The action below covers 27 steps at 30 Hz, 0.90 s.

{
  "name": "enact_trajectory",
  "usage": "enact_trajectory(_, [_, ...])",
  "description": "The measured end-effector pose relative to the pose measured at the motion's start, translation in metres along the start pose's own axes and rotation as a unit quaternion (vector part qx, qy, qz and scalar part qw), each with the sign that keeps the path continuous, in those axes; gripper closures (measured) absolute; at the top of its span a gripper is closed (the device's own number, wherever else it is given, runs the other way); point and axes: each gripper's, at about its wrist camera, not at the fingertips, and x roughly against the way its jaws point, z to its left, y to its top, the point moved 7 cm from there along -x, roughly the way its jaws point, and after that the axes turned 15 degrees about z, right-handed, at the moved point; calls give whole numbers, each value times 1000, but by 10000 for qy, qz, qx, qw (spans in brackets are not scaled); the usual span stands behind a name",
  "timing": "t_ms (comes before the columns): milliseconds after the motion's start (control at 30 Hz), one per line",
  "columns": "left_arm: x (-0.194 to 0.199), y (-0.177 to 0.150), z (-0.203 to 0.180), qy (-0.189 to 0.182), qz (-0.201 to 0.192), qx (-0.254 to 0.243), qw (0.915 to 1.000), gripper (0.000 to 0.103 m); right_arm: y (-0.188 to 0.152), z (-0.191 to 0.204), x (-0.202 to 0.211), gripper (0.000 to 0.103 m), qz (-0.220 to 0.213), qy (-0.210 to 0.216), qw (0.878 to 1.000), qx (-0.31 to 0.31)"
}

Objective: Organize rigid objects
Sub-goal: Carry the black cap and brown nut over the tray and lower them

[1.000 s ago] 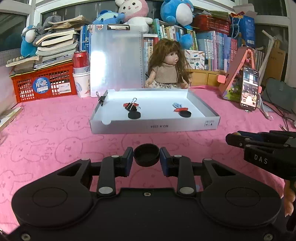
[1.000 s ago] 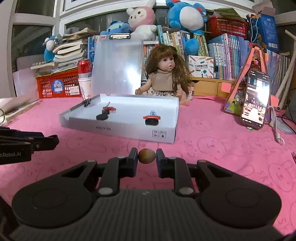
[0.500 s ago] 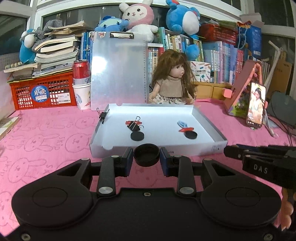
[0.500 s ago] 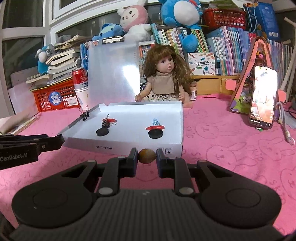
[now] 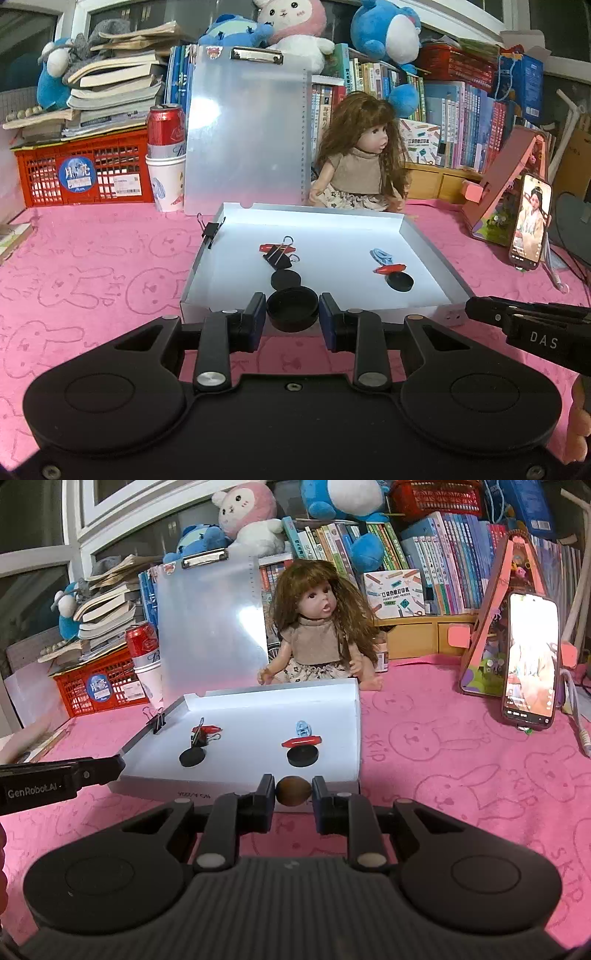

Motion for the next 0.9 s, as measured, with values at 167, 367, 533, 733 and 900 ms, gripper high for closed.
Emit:
enact_trajectory(167, [-6,5,5,-18,38,40,10000,73,6,-5,-4,78,30,44,9999,-132])
enact_trajectory(367, [-17,14,8,-70,154,35,9999,73,17,-12,-9,78,21,62,9996,-275])
enact_trajectory(533, [-33,23,13,-84,330,75,9994,73,27,-18,-18,78,83,107,9989,-441])
enact_trajectory(733, [-57,28,19,-198,666,215,9974,73,33,-21,-38,78,376,226,9972,-607])
enact_trajectory(900, [-78,33,21,-260,942,244,9949,73,39,-20,-58,78,714,394,9938,-755])
